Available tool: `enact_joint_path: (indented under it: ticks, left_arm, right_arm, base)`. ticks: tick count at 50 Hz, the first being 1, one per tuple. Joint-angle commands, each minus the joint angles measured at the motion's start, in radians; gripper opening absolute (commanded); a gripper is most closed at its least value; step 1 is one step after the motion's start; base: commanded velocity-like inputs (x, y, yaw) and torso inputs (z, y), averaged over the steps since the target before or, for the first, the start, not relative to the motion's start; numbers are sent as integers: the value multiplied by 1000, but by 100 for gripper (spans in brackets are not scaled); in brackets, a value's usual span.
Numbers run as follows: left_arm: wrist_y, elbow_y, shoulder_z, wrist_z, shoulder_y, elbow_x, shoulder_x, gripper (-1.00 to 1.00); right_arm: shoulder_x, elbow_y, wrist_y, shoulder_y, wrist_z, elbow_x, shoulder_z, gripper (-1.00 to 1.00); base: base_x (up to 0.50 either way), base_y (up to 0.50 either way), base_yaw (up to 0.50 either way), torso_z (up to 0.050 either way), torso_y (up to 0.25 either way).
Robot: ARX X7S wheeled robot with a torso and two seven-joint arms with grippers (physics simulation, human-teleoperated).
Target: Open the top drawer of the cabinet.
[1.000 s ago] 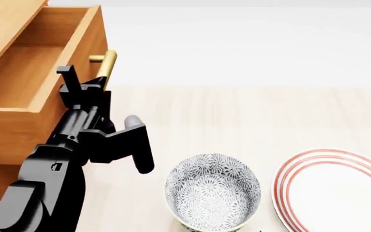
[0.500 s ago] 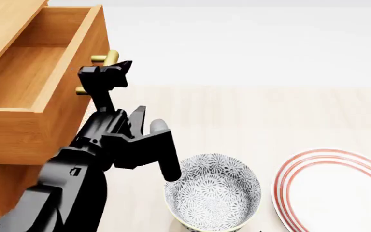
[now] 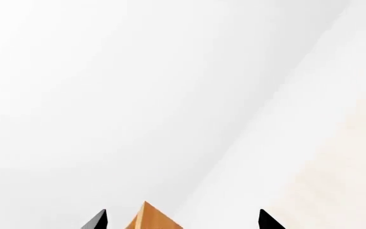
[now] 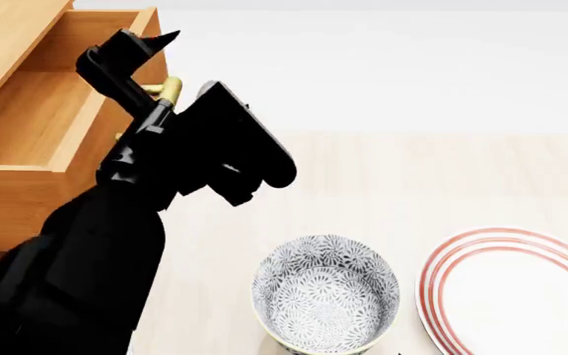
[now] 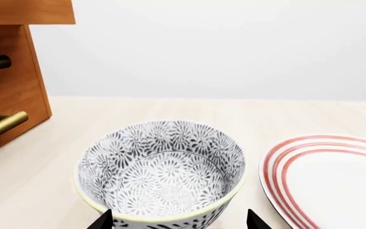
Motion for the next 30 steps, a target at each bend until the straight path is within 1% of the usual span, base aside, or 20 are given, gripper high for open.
enact_joint_path:
  ticks: [1, 6, 10, 16, 23, 30]
  left_arm:
    - [-49, -11, -96, -46, -62, -121, 26, 100]
    - [-55, -21, -123, -72, -81, -152, 20, 100]
    - [-67, -50, -168, -99, -101, -185, 23, 100]
    - [-91, -64, -186, -122, -122, -214, 20, 100]
    - [-136, -74, -263, -136, -145, -318, 35, 100]
    - [-150, -61, -263, -159, -162, -352, 22, 100]
  right_arm:
    - [-14, -5, 4, -3, -15, -16, 17, 100]
    - [-12, -8, 3, -6, -12, -18, 14, 100]
    - [-11, -12, 9, -7, -8, -20, 11, 100]
    - [-11, -7, 10, -5, -5, -23, 7, 100]
    - [-9, -11, 14, -4, 1, -25, 4, 100]
    - [-7, -11, 16, -4, 4, -26, 2, 100]
  base:
    - [0, 0, 0, 0, 0]
    - [0, 0, 0, 0, 0]
    - [0, 0, 0, 0, 0]
    - [0, 0, 0, 0, 0]
    - [0, 0, 0, 0, 0]
    - [0, 0, 0, 0, 0]
